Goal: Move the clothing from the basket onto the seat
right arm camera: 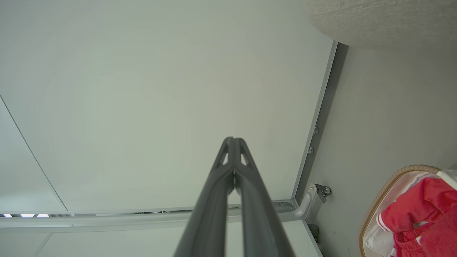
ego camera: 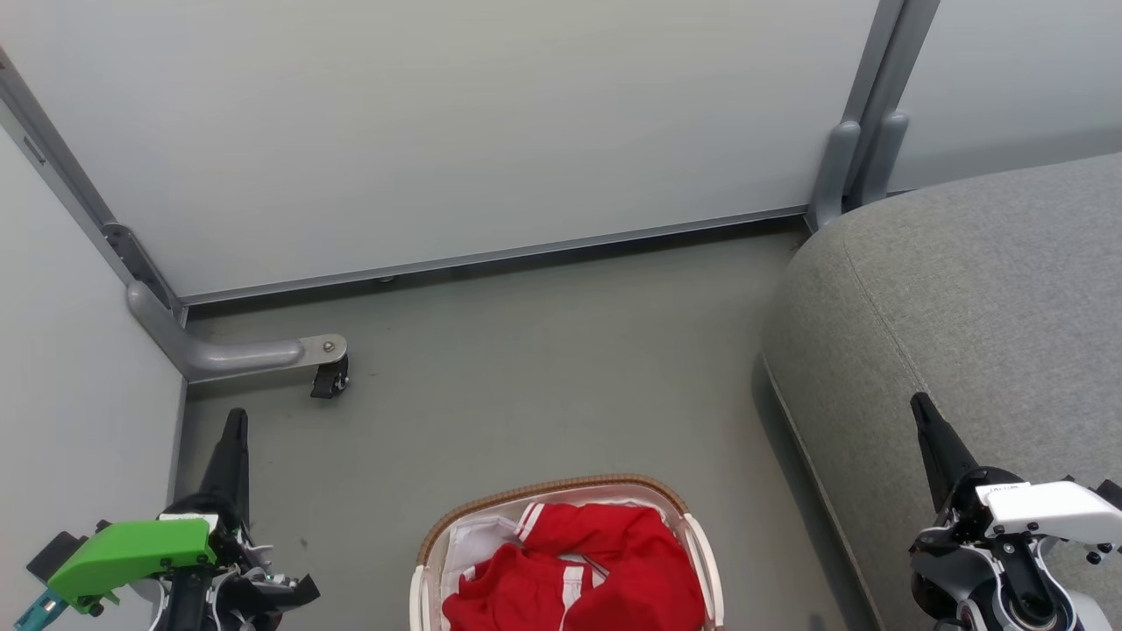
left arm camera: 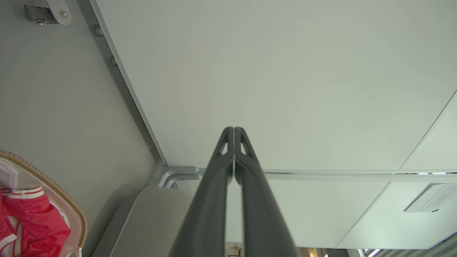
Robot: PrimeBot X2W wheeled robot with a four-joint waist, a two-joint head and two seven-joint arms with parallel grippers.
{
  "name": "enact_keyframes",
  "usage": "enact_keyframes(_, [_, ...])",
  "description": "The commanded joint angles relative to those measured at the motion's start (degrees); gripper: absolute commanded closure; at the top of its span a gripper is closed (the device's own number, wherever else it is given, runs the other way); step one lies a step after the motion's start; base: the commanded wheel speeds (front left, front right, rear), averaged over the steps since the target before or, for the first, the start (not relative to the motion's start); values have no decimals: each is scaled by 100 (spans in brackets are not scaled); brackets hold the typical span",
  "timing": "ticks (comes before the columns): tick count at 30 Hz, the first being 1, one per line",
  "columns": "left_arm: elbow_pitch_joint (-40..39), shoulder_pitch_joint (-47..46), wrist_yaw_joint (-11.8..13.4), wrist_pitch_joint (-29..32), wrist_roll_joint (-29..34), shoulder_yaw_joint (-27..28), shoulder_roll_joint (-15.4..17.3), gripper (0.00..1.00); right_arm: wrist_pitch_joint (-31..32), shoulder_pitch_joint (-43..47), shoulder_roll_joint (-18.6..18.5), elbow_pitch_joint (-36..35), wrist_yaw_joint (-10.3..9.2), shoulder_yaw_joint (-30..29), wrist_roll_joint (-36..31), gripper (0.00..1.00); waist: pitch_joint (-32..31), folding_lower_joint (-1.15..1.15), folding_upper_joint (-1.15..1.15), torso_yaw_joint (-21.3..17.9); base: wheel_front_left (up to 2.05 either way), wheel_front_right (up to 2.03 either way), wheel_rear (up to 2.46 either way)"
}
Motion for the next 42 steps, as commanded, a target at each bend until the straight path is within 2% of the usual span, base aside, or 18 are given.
enact_keyframes(1, [-7, -60, -30, 14, -18, 10, 30, 100, 12, -42, -33, -19, 0, -8, 19, 100, 0, 0, 0, 0, 0, 0, 0])
enact_keyframes(20, [-7, -60, -30, 14, -18, 10, 30, 100, 12, -42, -33, -19, 0, -8, 18, 100, 0, 0, 0, 0, 0, 0, 0])
enact_keyframes(21, [-7, -60, -30, 14, -18, 10, 30, 0, 12, -42, -33, -19, 0, -8, 19, 0, 0, 0, 0, 0, 0, 0, 0])
enact_keyframes(34, [116, 168, 10, -262, 116, -302, -23, 0, -258, 171, 48, 150, -2, 153, -143, 0, 9, 0, 0, -1, 0, 0, 0])
enact_keyframes(42, [31, 186, 7, -485, 460, -491, -17, 0, -482, 168, 38, 120, -2, 26, -661, 0, 25, 0, 0, 4, 0, 0, 0])
